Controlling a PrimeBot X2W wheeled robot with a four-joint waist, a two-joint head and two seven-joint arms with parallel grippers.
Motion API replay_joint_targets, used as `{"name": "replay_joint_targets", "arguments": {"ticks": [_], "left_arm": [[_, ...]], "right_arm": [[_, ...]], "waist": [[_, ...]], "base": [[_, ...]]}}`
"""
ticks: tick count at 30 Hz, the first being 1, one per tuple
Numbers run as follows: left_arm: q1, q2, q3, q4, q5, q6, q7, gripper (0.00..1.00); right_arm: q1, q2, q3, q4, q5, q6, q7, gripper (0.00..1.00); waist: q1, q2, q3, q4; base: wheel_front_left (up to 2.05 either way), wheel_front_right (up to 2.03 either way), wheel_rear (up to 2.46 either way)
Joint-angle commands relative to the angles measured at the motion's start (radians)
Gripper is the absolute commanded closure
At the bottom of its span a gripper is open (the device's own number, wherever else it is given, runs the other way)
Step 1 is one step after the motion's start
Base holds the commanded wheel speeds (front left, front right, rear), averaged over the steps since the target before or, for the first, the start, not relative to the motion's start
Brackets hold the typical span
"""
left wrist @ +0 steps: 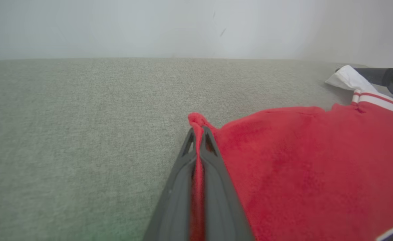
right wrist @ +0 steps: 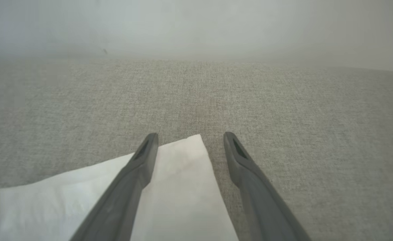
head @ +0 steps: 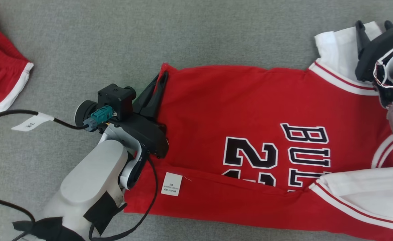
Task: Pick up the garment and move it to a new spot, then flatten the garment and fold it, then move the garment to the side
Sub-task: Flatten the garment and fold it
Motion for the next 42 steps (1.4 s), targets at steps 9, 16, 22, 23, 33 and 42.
{"name": "replay_joint_targets", "arguments": {"ticks": [9,16,22,23,33,42], "left_arm": [[-0.013,0.004,0.003,-0.019,0.005,0.005,-0.006,1.00],[0.028,0.018,0.026,-0.002,-0.009,0.001,-0.014,1.00],[0.062,0.024,0.041,0.006,-0.013,0.005,-0.019,1.00],[0.073,0.026,0.042,0.008,-0.014,0.006,-0.017,1.00],[0.145,0.037,0.075,0.001,-0.024,0.017,-0.020,1.00],[0.226,0.040,0.125,-0.049,0.008,0.039,-0.020,1.00]], "right_arm": [[-0.016,0.006,-0.078,0.019,-0.090,-0.002,0.016,1.00],[-0.043,0.007,-0.117,0.010,-0.135,-0.002,-0.129,1.00],[0.003,0.035,-0.125,-0.002,-0.097,-0.002,-0.235,1.00],[0.017,0.049,-0.127,-0.013,-0.072,-0.002,-0.246,1.00],[0.267,0.101,0.024,-0.280,0.230,-0.002,-0.267,1.00],[0.637,-0.030,0.148,-0.694,0.558,-0.002,-0.267,1.00]], "waist": [[-0.0001,-0.0001,0.027,0.005],[-0.0001,-0.0001,-0.037,-0.029],[-0.0001,-0.0001,-0.100,-0.066],[-0.0001,-0.0001,-0.110,-0.073],[-0.0001,-0.0001,-0.192,-0.131],[-0.0001,-0.0001,-0.239,-0.151]], "base": [[0.00,0.00,0.00],[0.00,0.00,0.00],[0.00,0.00,0.00],[0.00,0.00,0.00],[0.00,0.00,0.00],[0.00,0.00,0.00]]}}
